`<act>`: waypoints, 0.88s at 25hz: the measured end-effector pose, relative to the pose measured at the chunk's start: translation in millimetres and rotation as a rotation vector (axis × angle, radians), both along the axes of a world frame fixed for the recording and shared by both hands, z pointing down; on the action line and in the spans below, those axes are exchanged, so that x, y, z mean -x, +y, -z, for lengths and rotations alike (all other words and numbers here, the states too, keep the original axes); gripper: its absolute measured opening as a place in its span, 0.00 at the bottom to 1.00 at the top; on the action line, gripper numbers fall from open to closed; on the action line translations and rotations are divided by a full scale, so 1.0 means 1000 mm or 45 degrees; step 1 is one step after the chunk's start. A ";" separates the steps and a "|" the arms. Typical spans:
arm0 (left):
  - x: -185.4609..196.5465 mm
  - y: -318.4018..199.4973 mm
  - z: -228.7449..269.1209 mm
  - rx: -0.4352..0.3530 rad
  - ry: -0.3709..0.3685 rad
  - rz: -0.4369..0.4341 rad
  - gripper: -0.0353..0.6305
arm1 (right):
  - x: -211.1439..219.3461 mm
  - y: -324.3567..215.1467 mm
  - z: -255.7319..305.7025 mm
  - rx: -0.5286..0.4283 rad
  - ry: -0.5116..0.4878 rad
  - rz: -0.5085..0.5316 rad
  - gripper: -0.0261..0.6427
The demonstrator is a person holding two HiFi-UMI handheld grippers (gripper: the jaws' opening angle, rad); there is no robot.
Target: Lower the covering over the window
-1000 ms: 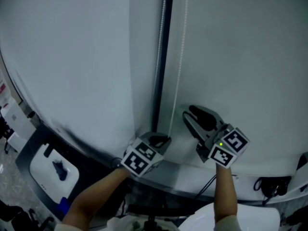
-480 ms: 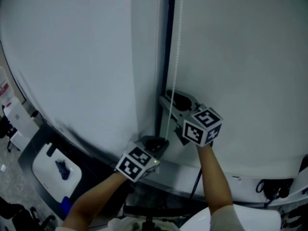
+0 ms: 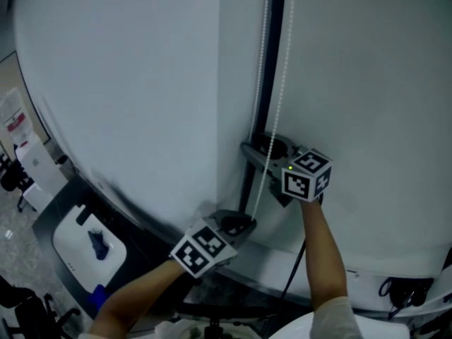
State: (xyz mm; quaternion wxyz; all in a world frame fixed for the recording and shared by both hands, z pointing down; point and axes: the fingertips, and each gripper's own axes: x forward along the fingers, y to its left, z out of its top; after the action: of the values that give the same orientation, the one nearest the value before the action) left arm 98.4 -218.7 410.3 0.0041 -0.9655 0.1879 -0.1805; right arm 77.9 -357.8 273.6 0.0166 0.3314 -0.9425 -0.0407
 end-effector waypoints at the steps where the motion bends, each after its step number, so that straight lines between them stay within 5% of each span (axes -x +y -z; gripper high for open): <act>1: 0.001 0.000 0.000 -0.001 -0.002 -0.003 0.10 | 0.001 -0.001 -0.001 0.010 -0.002 0.030 0.29; 14: 0.001 -0.001 0.000 0.012 0.028 -0.019 0.10 | 0.007 0.003 -0.002 0.130 -0.124 0.244 0.21; 17: 0.001 -0.005 0.000 -0.027 0.041 0.006 0.10 | 0.007 0.004 -0.002 0.173 -0.189 0.295 0.17; 18: 0.002 -0.007 0.001 -0.043 0.049 0.021 0.10 | 0.006 0.005 -0.001 0.181 -0.214 0.308 0.08; 22: 0.006 -0.016 0.003 -0.059 0.085 0.081 0.10 | 0.003 0.005 -0.001 0.171 -0.266 0.292 0.07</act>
State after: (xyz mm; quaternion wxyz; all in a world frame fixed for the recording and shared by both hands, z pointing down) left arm 92.0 -234.8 407.3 0.0146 -0.9641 0.2228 -0.1438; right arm 74.7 -352.9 274.1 -0.0643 0.2221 -0.9713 0.0555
